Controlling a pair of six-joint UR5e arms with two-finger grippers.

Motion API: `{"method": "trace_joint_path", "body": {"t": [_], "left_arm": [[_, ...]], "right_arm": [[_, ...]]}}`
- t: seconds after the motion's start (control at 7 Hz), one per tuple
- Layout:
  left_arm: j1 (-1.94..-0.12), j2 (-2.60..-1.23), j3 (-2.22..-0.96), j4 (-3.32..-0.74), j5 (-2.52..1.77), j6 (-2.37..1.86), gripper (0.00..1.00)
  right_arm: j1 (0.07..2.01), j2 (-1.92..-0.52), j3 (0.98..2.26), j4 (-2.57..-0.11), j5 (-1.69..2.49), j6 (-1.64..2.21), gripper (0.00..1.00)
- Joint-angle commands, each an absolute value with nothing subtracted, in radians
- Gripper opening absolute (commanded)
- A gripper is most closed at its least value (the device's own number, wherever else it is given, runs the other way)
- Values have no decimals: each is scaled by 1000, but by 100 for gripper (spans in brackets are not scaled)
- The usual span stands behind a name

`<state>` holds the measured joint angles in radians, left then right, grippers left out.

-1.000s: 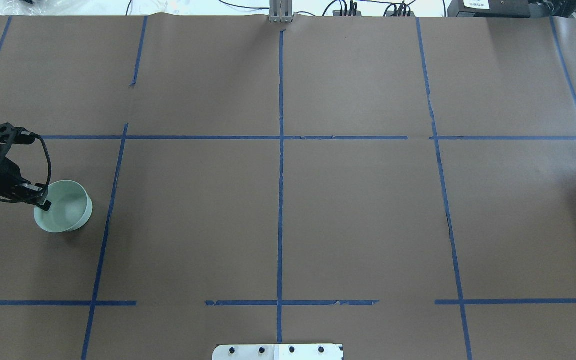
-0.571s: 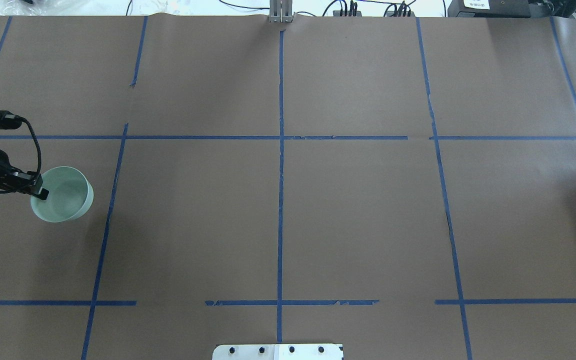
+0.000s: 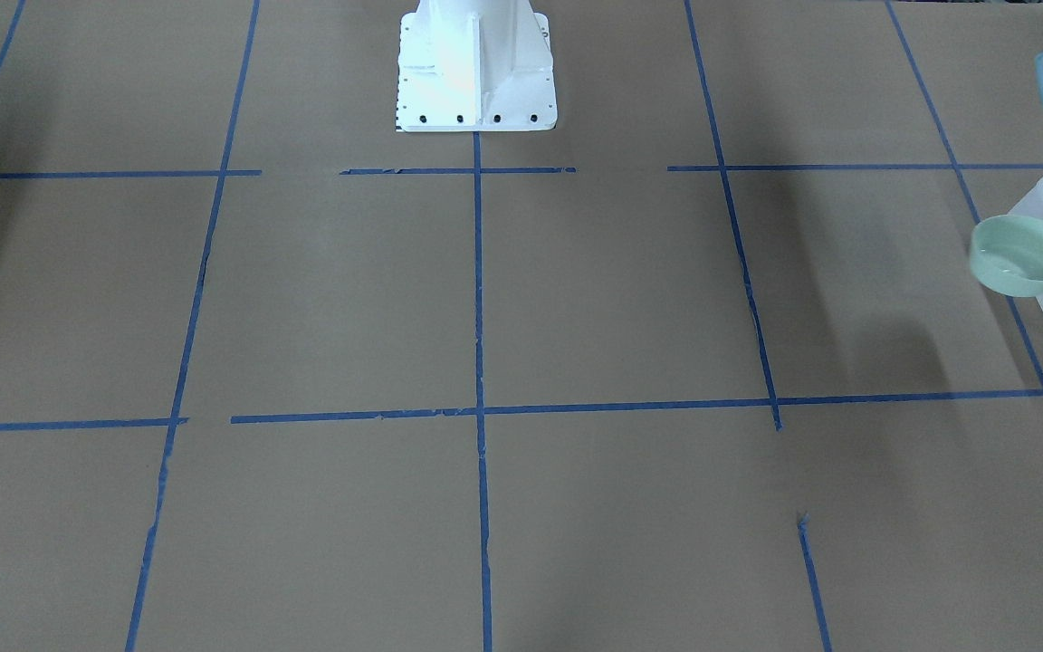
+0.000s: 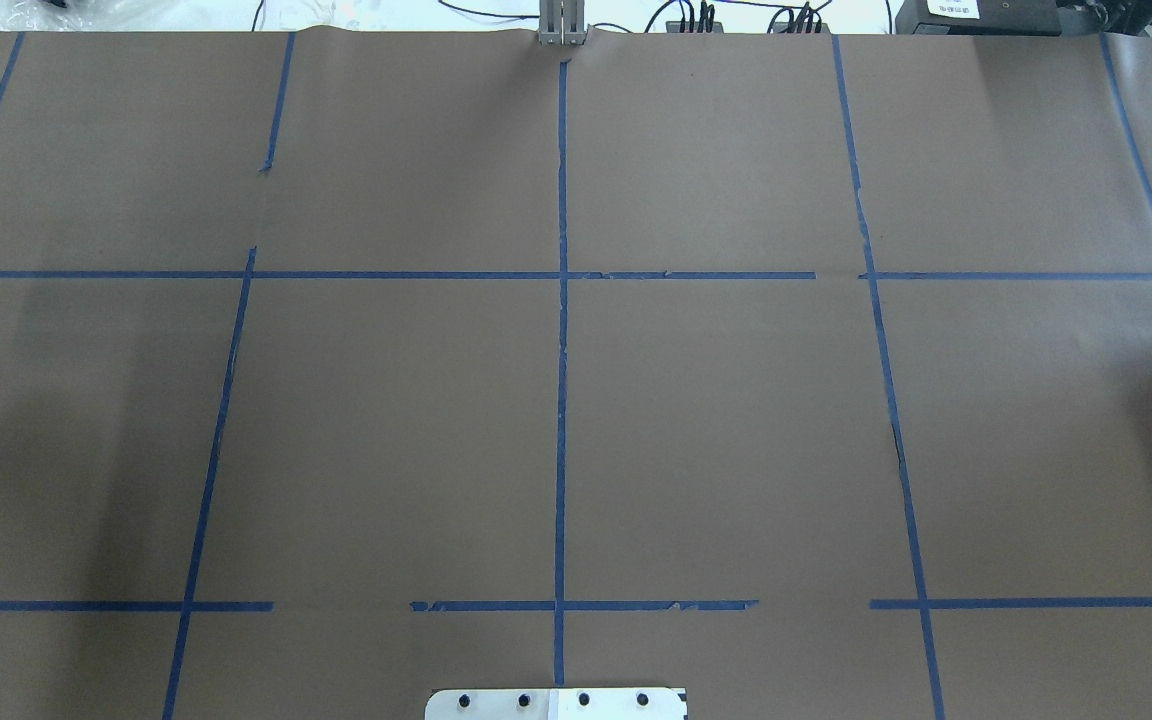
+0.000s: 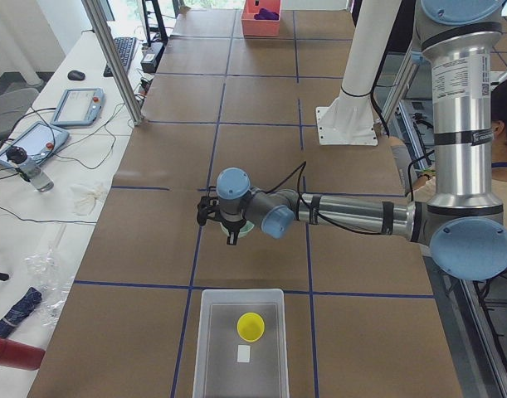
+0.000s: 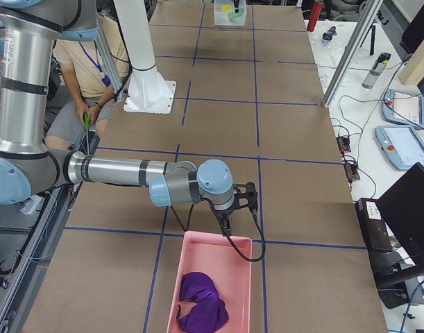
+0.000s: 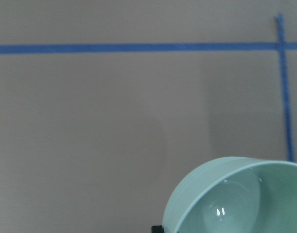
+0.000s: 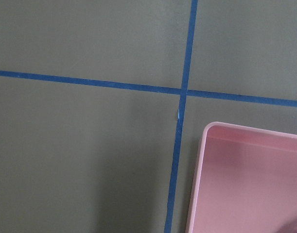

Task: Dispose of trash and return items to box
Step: 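Lift the green bowl with the left gripper and lower it into the clear bin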

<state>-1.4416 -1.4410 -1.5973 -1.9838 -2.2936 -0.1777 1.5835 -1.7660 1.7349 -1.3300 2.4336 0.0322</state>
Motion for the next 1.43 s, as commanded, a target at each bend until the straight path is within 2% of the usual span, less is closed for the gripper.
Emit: {"method": "trace_joint_path", "body": {"t": [0.0,0.14,0.57,0.71,0.86,1.0,1.14,1.29], "left_arm": [[-1648,-1459,-1446,-1973,-2153,112,0],[-1725,-1483,-1363,-1977,-2145,206,0],[-1755,-1485,-1205,-2023,-2145,276,0],[-1753,-1496,-1083,-2146,-2137,273,0],[-1755,-1497,-1040,-2217,-2123,259,12],[-1755,-1493,-1052,-2221,-2135,156,99],[-1755,-1497,-1075,-2223,-2135,132,100],[-1755,-1490,-1182,-2215,-2138,127,100]], "right_arm": [[1569,-1767,1727,-1330,2442,32,100],[1563,-1767,1721,-1330,2442,32,100],[1555,-1766,1703,-1328,2441,31,100],[1551,-1766,1704,-1328,2445,31,100],[1539,-1757,1703,-1328,2447,32,100],[1526,-1743,1703,-1330,2447,32,100],[1517,-1740,1707,-1328,2447,34,100],[1502,-1733,1724,-1325,2447,46,100]]}}
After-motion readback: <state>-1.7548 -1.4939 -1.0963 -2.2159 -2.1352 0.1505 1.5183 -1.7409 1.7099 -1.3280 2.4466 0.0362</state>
